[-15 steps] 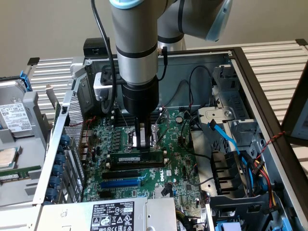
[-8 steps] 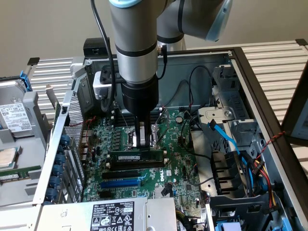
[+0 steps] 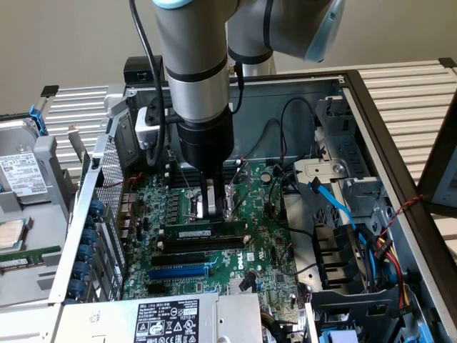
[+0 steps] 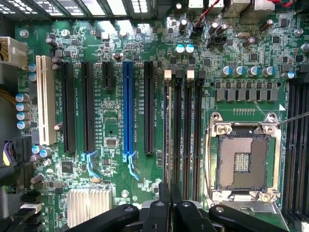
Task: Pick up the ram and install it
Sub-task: 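Insert the ram into the slot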
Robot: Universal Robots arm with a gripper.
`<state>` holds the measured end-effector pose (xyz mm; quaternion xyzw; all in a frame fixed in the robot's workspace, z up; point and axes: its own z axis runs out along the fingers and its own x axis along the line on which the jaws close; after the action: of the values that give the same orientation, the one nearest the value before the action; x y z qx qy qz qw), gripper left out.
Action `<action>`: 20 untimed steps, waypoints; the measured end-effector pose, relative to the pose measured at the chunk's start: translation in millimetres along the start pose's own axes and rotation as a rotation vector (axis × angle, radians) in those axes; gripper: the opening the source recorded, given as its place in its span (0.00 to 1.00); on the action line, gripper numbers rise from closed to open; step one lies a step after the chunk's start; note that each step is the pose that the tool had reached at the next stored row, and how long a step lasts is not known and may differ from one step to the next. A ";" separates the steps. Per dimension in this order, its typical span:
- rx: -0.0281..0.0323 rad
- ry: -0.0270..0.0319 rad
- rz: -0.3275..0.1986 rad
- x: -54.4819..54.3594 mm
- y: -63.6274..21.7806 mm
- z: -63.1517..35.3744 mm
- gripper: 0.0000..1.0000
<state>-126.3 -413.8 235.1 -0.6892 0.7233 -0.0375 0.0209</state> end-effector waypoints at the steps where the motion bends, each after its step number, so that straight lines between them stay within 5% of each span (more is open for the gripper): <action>1: 0.0001 0.0000 0.000 0.1 0.7 -0.1 0.13; 20: 0.0020 -0.0037 0.000 0.3 7.4 4.2 0.13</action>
<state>-133.4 -413.8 230.4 -0.6891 0.7233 -0.0370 0.0229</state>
